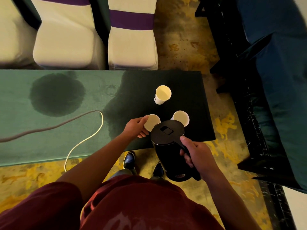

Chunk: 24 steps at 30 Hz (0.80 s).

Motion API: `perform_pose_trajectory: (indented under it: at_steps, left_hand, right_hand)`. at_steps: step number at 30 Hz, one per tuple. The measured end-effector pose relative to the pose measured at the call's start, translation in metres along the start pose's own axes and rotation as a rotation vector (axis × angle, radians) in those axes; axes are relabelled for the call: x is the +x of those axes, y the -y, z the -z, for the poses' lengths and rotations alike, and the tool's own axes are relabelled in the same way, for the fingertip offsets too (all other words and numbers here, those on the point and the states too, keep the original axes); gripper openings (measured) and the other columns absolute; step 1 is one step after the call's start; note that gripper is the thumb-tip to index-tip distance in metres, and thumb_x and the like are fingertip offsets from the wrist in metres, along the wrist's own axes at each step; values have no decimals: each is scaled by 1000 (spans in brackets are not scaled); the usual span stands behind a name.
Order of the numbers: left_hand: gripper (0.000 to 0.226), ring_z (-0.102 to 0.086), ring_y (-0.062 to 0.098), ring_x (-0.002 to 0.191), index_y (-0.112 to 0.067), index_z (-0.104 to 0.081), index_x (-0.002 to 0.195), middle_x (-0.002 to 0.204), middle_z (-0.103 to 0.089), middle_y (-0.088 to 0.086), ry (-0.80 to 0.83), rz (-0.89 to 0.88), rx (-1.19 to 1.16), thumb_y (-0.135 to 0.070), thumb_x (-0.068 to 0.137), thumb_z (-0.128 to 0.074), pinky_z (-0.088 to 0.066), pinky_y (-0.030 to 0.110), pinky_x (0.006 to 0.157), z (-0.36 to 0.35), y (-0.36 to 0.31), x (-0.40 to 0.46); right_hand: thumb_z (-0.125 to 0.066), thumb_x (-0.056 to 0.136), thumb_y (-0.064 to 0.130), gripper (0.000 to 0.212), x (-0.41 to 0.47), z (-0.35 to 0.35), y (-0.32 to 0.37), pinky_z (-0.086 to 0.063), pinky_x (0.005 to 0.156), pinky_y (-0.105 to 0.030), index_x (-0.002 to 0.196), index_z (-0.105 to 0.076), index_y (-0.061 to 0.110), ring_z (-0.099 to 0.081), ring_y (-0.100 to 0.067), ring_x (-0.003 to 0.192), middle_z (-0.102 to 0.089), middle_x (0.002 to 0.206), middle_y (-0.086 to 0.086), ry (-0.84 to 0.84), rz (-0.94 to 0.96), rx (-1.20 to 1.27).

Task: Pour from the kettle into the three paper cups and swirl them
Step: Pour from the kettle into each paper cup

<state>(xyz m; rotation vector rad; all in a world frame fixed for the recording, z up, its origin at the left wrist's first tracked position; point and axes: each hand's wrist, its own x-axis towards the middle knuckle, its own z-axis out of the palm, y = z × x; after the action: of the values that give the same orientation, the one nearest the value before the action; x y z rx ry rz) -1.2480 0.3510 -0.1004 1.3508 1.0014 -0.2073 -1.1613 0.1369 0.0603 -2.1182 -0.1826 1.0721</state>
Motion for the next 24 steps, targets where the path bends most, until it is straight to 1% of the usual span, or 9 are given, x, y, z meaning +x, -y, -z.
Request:
perform_pose_trajectory:
  at_steps: [5, 11, 18, 24]
  left_hand:
    - [52, -70, 18, 67, -18, -53, 141, 74, -72, 7, -1, -3, -7, -50, 102, -41, -60, 32, 70, -1, 0, 2]
    - [52, -72, 21, 69, -18, -53, 141, 75, -73, 9, 6, -15, -8, -50, 102, -41, -61, 38, 76, 0, 3, 3]
    - [51, -71, 18, 69, -19, -53, 141, 75, -72, 7, -8, -10, 5, -50, 102, -40, -59, 36, 76, -2, 2, 2]
    - [51, -70, 18, 69, -18, -53, 141, 73, -71, 6, -10, -19, 19, -49, 103, -40, -59, 36, 76, -1, 2, 1]
  right_hand:
    - [-56, 98, 45, 60, 1, 1, 1, -33, 43, -26, 75, -63, -10, -40, -16, 41, -46, 49, -8, 4, -2, 2]
    - [-56, 97, 45, 61, 1, 1, 0, -31, 43, -26, 73, -62, -10, -39, -16, 40, -44, 49, -9, 4, 8, 12]
    - [-55, 98, 45, 60, 0, 2, -2, -32, 43, -26, 71, -61, -9, -39, -15, 39, -45, 46, -6, 0, 19, 10]
    - [-56, 99, 41, 58, 0, 2, -4, -30, 44, -28, 71, -60, -9, -38, -17, 39, -44, 47, -8, 1, 50, 12]
